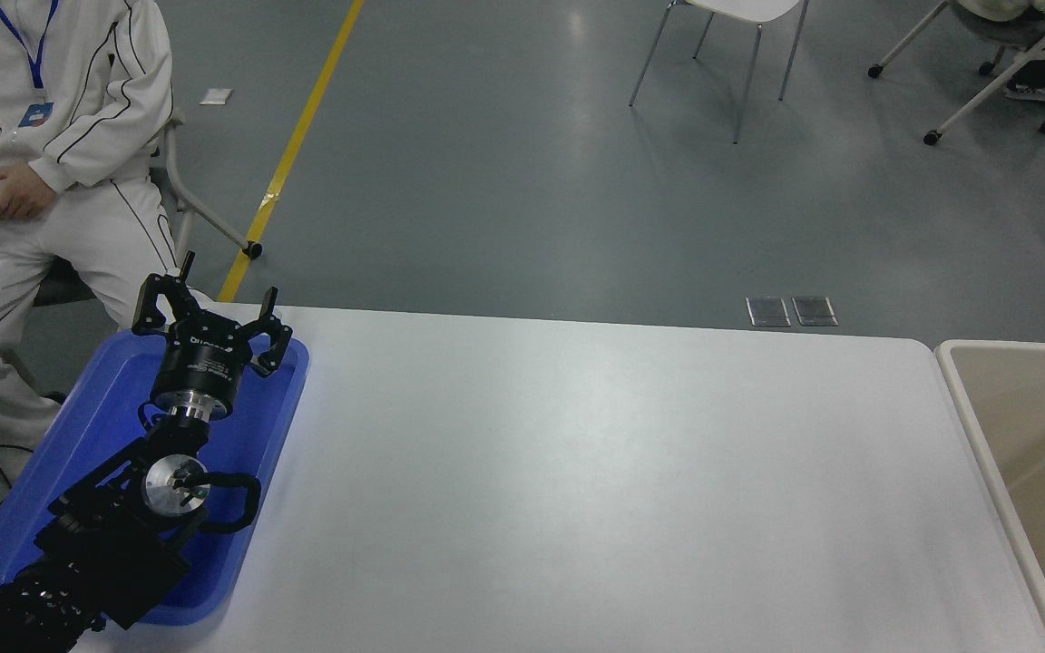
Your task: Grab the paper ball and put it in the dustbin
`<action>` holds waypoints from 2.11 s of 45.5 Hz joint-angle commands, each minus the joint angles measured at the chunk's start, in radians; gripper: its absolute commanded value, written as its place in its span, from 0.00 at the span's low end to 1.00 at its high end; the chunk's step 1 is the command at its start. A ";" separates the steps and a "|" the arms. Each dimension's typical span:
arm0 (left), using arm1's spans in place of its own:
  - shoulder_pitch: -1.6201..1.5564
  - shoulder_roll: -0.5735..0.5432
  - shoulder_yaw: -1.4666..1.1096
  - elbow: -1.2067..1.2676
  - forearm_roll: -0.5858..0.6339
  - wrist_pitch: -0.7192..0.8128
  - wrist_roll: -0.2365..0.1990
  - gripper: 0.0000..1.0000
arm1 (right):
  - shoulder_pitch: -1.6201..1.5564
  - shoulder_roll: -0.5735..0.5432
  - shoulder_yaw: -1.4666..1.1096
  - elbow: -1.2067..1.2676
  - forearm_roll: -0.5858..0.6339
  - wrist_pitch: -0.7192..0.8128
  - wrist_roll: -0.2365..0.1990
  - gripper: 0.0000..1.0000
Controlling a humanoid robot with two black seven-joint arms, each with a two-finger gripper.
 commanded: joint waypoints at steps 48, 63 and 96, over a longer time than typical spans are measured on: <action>0.002 0.000 -0.001 0.001 0.000 0.001 -0.002 1.00 | -0.270 0.071 1.446 0.544 0.011 0.277 0.402 1.00; 0.000 0.001 0.000 0.001 0.000 0.001 0.000 1.00 | -0.307 0.197 1.440 0.690 -0.005 0.271 0.585 1.00; 0.000 0.000 0.000 0.000 0.000 0.001 0.000 1.00 | -0.340 0.258 1.388 0.721 -0.108 0.199 0.643 1.00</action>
